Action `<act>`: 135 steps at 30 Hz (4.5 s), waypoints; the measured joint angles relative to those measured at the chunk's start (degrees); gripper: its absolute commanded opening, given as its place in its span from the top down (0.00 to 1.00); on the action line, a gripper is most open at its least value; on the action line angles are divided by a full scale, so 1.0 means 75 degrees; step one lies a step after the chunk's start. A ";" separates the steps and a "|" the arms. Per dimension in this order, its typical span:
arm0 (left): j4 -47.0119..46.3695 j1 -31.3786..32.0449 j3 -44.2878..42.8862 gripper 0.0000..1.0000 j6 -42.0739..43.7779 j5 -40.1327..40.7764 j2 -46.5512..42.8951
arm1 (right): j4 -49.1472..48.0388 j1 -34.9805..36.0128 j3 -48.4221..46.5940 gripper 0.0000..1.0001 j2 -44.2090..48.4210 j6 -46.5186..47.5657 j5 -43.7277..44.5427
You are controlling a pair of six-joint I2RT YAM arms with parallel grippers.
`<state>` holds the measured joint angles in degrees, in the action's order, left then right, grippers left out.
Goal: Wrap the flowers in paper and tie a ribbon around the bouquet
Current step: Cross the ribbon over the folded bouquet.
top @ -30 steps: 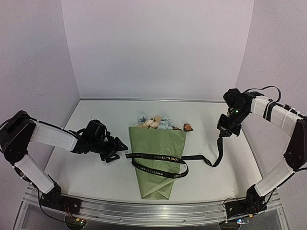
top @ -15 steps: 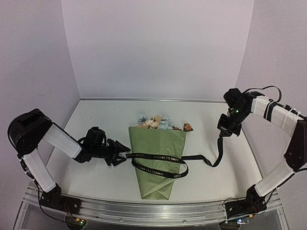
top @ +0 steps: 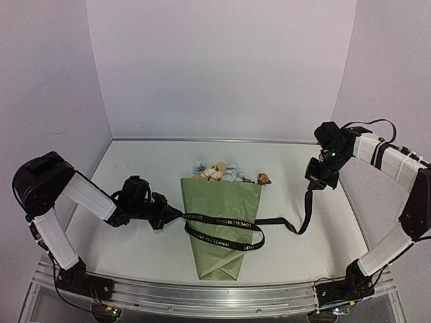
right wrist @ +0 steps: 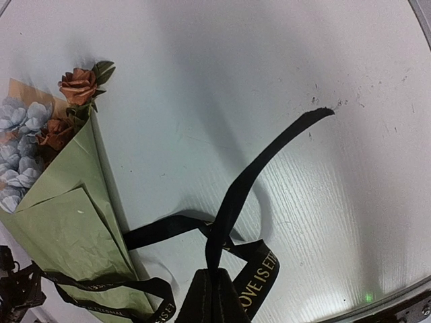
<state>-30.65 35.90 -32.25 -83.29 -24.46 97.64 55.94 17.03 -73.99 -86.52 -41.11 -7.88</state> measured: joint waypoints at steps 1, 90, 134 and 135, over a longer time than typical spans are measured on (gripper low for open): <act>0.0351 0.0000 -0.0210 1.00 0.0243 0.0053 -0.0141 | 0.0029 0.0010 -0.0047 1.00 0.0000 0.0027 0.0014; 0.8693 0.3651 -0.5356 0.59 1.0439 0.3323 0.1405 | -0.1364 0.2758 -0.0191 1.00 0.0868 0.2006 -0.3780; 0.7071 0.1771 -0.4428 1.00 0.9919 0.0501 -0.0239 | -0.3702 0.4594 -0.0102 1.00 -0.2571 0.1359 -0.4539; 0.7062 0.1769 -0.4420 1.00 0.9912 0.0468 -0.0280 | -0.3664 0.4594 -0.0149 1.00 -0.2652 0.1398 -0.4337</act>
<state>22.32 49.17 -65.40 -8.95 -20.94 95.55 28.47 51.48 -75.10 -106.41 -30.62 -40.40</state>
